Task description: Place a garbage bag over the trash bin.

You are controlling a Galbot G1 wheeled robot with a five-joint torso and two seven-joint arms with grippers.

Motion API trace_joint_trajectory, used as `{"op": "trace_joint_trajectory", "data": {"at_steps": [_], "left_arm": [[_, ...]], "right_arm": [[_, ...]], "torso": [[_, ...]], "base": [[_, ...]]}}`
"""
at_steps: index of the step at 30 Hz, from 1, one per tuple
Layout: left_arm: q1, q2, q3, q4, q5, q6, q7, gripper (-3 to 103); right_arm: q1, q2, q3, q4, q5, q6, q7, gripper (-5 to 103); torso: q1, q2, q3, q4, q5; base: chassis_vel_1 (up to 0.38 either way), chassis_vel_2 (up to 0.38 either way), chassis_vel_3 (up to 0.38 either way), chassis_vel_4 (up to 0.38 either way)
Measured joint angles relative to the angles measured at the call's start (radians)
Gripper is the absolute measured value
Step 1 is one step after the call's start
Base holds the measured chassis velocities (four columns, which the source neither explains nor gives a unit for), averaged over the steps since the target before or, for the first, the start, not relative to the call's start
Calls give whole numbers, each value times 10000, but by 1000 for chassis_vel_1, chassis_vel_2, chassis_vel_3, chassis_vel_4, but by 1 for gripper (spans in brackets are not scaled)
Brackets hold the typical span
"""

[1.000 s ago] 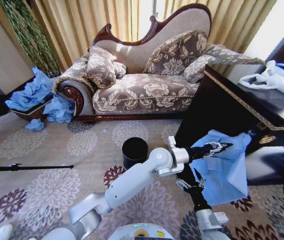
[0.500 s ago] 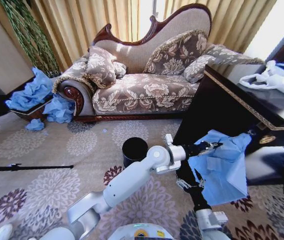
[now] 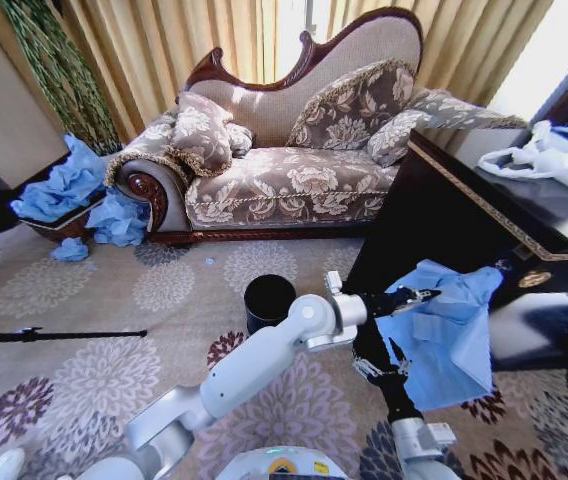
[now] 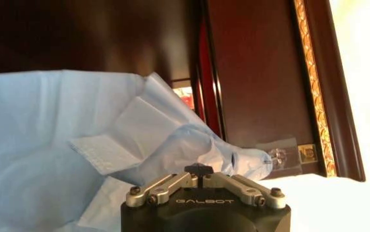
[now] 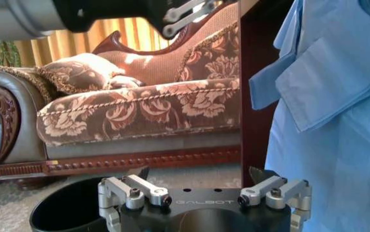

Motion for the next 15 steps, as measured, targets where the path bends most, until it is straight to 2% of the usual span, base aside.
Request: {"op": "trace_joint_trajectory", "data": {"at_steps": [6, 15], "left_arm": [[-245, 441, -456, -158, -39, 142, -312, 0], [-453, 1098, -920, -382, -225, 467, -366, 0]], "right_arm": [[0, -15, 34, -21, 62, 0, 18, 100], [-34, -4, 66, -22, 141, 5, 20, 100]], "torso": [[0, 0, 0, 0, 0], [0, 0, 0, 1, 0]], "base": [[0, 0, 0, 0], [0, 0, 0, 0]]}}
